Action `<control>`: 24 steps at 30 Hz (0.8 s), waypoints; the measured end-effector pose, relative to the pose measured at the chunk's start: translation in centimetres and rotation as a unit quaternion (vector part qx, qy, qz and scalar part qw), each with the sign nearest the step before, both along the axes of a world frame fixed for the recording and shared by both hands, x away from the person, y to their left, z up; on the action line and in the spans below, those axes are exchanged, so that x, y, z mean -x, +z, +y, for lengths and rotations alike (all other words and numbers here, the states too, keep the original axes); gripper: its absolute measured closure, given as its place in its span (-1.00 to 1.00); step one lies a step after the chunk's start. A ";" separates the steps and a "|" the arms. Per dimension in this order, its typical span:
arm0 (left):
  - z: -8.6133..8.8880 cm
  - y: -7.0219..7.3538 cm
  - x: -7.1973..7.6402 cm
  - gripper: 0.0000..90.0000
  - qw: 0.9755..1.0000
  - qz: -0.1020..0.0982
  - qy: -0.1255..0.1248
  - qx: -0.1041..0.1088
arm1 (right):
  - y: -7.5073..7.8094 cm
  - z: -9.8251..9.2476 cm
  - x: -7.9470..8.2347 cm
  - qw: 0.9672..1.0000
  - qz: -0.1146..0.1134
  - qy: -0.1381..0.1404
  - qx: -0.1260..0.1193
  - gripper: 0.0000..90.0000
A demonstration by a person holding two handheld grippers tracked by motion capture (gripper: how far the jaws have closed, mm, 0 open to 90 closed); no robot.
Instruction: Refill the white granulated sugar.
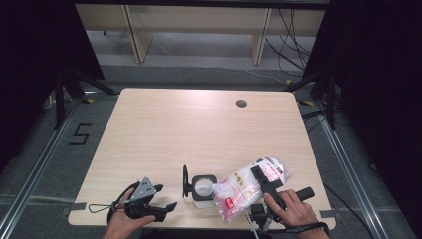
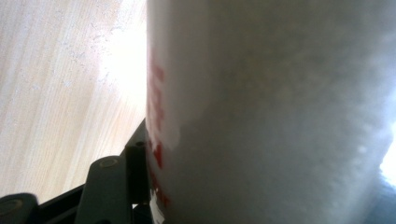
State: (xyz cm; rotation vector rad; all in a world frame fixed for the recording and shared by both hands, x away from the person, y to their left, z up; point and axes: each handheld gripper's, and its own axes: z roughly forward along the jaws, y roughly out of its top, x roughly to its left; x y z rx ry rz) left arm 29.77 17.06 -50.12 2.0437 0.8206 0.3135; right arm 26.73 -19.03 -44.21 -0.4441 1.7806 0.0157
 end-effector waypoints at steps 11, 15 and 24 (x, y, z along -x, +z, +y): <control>0.0 0.0 0.0 -0.53 1.000 0.001 0.001 0.000 | 0.8 0.7 -0.4 0.997 -0.014 0.057 0.055 -0.08; 0.0 0.0 0.0 -0.53 1.000 0.000 0.000 0.000 | 0.2 0.2 0.0 1.000 -0.009 0.011 0.003 -0.08; 0.0 0.0 0.0 -0.53 1.000 0.000 0.000 -0.001 | 0.1 0.1 0.1 1.000 -0.004 0.003 -0.001 -0.08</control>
